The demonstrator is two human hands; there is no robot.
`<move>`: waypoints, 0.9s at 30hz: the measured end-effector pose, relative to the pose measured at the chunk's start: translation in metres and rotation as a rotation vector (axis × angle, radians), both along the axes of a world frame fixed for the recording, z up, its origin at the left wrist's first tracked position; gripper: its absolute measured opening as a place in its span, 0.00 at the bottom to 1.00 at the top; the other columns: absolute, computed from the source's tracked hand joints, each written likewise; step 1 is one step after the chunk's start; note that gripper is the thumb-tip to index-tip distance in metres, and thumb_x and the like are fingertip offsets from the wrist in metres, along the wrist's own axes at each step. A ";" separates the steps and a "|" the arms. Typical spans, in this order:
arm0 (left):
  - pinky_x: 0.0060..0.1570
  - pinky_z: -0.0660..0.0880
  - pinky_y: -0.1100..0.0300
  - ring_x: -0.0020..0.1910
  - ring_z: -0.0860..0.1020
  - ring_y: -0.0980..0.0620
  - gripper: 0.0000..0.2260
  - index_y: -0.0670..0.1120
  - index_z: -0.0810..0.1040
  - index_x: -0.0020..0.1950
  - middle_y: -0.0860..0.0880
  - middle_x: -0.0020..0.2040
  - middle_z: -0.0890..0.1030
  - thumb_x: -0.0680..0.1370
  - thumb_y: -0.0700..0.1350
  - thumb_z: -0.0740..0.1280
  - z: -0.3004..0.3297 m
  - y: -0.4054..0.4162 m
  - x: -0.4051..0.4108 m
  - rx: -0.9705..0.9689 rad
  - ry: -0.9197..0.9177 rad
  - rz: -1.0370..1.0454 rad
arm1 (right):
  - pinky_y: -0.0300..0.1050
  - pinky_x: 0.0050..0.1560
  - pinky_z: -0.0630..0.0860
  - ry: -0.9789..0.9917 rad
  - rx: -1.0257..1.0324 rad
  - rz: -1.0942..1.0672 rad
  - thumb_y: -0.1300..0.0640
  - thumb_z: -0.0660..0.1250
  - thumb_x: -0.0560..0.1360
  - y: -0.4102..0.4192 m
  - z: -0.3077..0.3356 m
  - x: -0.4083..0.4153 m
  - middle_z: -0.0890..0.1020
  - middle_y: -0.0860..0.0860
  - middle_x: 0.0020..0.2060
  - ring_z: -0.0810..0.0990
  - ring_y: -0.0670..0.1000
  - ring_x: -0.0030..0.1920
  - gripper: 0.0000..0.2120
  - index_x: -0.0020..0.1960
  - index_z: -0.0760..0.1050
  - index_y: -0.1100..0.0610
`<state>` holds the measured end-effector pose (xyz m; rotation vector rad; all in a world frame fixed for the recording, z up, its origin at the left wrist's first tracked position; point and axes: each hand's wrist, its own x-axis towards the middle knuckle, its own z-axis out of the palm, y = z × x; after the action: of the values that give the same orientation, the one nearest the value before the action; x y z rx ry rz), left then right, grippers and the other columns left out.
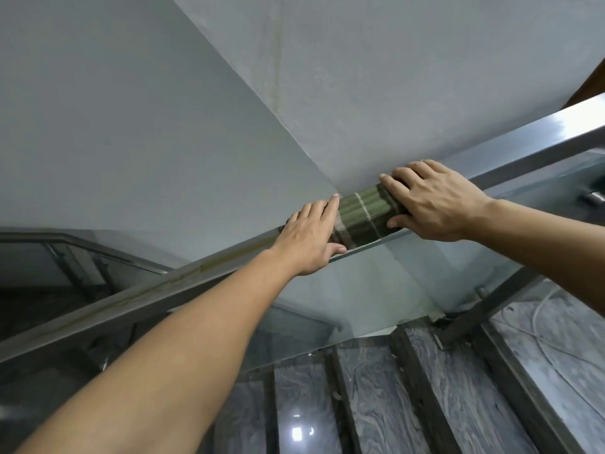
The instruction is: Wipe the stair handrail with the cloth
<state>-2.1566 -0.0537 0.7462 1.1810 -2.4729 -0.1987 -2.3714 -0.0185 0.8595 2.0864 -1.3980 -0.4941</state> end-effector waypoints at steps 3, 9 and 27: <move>0.69 0.62 0.48 0.70 0.64 0.43 0.41 0.42 0.45 0.78 0.44 0.71 0.64 0.76 0.58 0.65 -0.016 -0.002 0.020 -0.011 0.015 -0.001 | 0.58 0.59 0.72 -0.003 -0.018 0.021 0.35 0.57 0.73 -0.002 -0.016 0.019 0.77 0.62 0.57 0.76 0.65 0.55 0.36 0.69 0.65 0.63; 0.70 0.62 0.49 0.70 0.63 0.43 0.41 0.43 0.46 0.78 0.44 0.71 0.64 0.76 0.58 0.65 -0.058 -0.006 0.081 -0.001 0.043 0.018 | 0.57 0.58 0.73 0.001 0.001 0.031 0.34 0.55 0.73 -0.005 -0.053 0.083 0.77 0.61 0.57 0.76 0.64 0.54 0.36 0.68 0.66 0.61; 0.74 0.55 0.50 0.74 0.60 0.43 0.43 0.42 0.46 0.78 0.42 0.74 0.62 0.75 0.58 0.67 -0.185 -0.014 0.292 0.128 0.002 0.074 | 0.57 0.62 0.71 0.052 0.116 0.011 0.35 0.52 0.75 -0.020 -0.179 0.299 0.75 0.61 0.63 0.75 0.62 0.59 0.37 0.72 0.60 0.61</move>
<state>-1.8647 -0.0674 0.5608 1.3213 -2.4414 -0.3418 -2.0726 -0.0382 0.6804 2.1557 -1.3560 -0.6339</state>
